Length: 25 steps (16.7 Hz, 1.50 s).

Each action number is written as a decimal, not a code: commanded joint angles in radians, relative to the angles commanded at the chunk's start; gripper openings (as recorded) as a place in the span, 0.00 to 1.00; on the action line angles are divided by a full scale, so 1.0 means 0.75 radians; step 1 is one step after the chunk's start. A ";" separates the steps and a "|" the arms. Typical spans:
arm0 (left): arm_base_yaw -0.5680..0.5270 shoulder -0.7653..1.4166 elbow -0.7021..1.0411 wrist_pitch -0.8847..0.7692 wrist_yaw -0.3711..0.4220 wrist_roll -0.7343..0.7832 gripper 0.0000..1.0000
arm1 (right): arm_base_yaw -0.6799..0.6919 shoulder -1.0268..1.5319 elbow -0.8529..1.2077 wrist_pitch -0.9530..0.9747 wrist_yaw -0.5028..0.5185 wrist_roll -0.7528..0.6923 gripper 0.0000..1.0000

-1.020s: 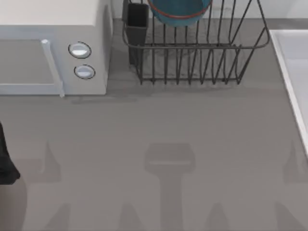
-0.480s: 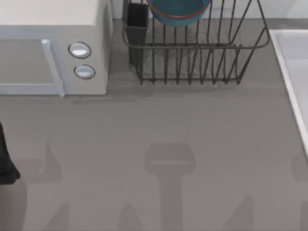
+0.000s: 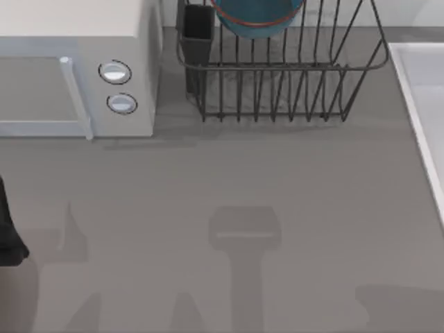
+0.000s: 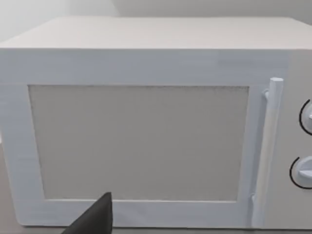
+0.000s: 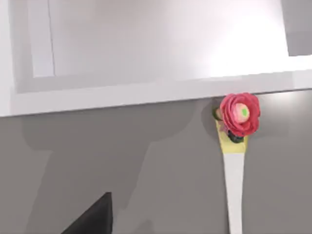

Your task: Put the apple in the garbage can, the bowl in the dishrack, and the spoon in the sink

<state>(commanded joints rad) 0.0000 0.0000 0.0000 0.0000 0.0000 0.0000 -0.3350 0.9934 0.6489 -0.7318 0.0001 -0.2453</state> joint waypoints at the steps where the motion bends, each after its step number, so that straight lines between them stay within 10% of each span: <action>1: 0.000 0.000 0.000 0.000 0.000 0.000 1.00 | -0.035 0.110 0.066 -0.076 0.000 -0.025 1.00; 14: 0.000 0.000 0.000 0.000 0.000 0.000 1.00 | -0.185 0.599 0.361 -0.412 -0.002 -0.140 1.00; 25: 0.000 0.000 0.000 0.000 0.000 0.000 1.00 | -0.185 0.878 0.055 0.174 -0.002 -0.132 1.00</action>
<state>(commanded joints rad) 0.0000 0.0000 0.0000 0.0000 0.0000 0.0000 -0.4738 1.6518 0.6904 -0.6014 -0.0016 -0.3443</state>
